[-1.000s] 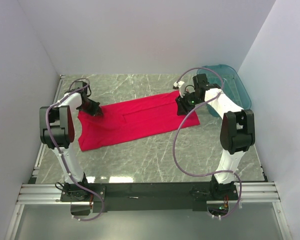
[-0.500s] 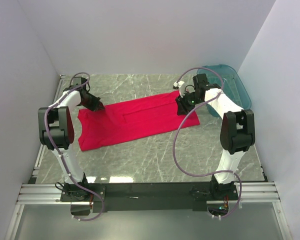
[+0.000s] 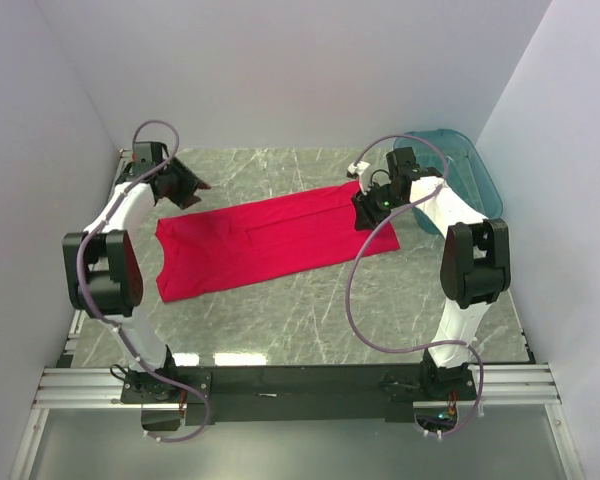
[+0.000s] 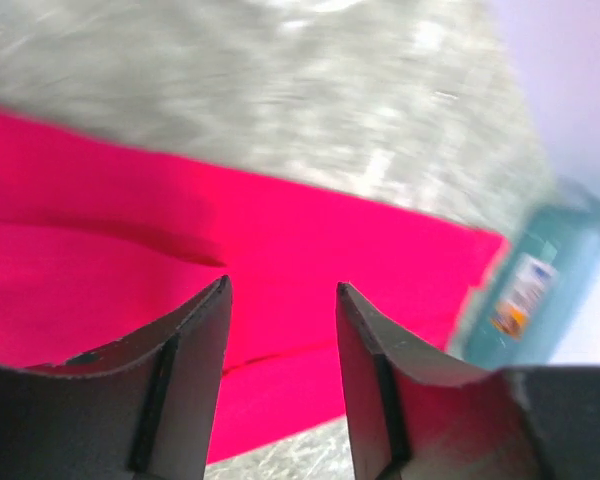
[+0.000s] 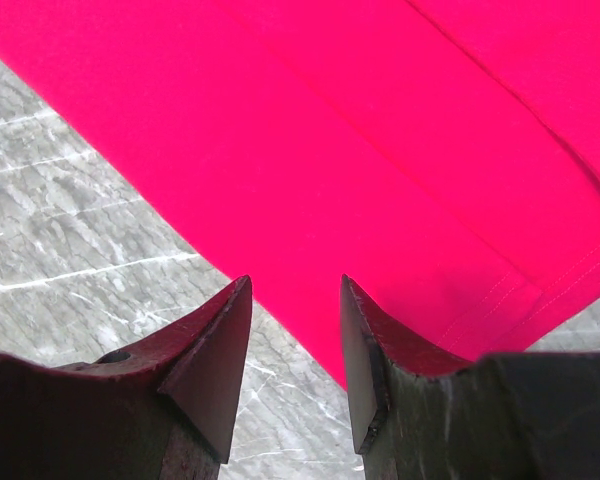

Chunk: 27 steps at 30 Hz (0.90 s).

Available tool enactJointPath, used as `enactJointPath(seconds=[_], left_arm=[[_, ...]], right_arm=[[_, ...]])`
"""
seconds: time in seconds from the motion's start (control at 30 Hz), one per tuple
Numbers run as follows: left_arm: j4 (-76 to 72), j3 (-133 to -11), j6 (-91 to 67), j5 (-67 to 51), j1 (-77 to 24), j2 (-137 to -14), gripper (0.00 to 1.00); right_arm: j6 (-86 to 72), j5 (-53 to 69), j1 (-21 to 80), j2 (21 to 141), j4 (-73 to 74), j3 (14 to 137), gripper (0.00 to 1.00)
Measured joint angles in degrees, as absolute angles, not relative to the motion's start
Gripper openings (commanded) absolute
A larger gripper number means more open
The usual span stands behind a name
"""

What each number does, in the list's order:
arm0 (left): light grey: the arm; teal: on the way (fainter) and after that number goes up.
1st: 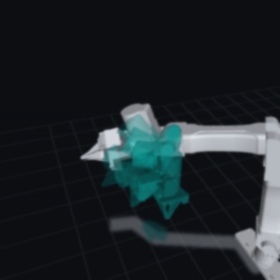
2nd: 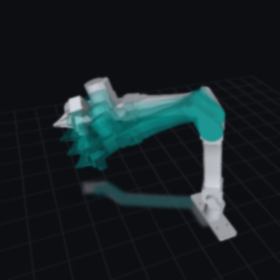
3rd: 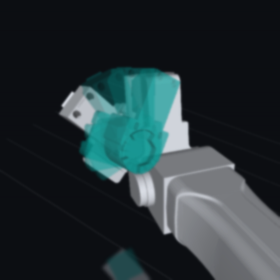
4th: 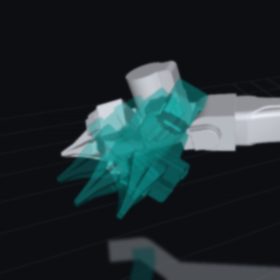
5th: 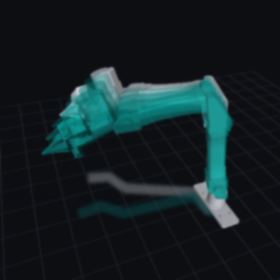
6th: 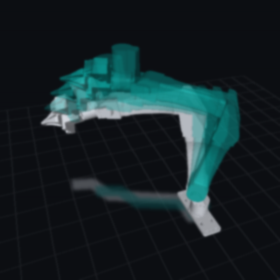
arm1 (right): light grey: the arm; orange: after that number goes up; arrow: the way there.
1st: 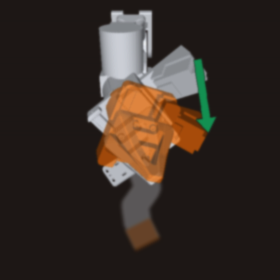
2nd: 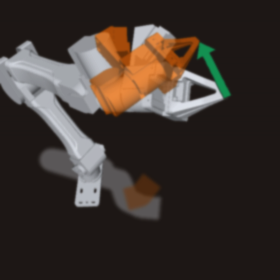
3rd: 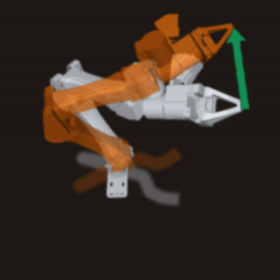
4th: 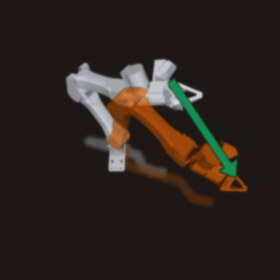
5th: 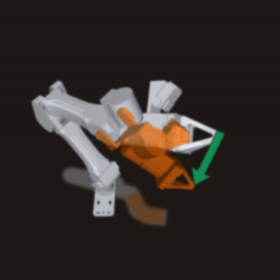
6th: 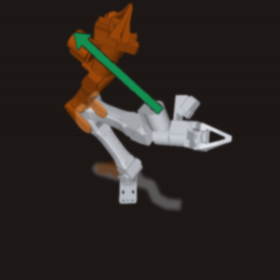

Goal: Fold and stack the t-shirts
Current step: Fold the tshirt

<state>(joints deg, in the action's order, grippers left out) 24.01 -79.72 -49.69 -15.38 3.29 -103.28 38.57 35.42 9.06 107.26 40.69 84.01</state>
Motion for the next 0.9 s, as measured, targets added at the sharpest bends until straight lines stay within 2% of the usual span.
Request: enactJointPath(seconds=[0.17, 0.3, 0.43, 0.67, 0.8, 0.9], left_arm=[[20.78, -79.46, -47.35, -20.36, 2.35, -101.65, 0.39], [19.86, -73.76, -46.59, -19.70, 0.78, -100.20, 0.37], [19.66, -63.13, -46.68, -15.66, 0.38, -92.66, 0.38], [14.41, -48.49, -49.69, -11.66, 6.24, -74.19, 0.47], [16.23, -42.46, -53.32, -7.81, 11.09, -68.97, 0.65], [21.78, -38.54, -57.91, -3.62, 12.45, -64.73, 0.67]], right_arm=[[38.57, 35.42, 9.06, 107.26, 40.69, 84.01, 0.48], [38.61, 35.64, 9.06, 107.26, 40.75, 83.99, 0.48], [38.65, 36.21, 9.06, 107.26, 41.15, 83.99, 0.48], [38.87, 37.21, 9.06, 107.26, 41.47, 83.99, 0.48], [39.13, 38.06, 9.08, 107.26, 41.93, 83.99, 0.48], [40.18, 39.18, 9.52, 106.87, 42.41, 83.85, 0.48]])
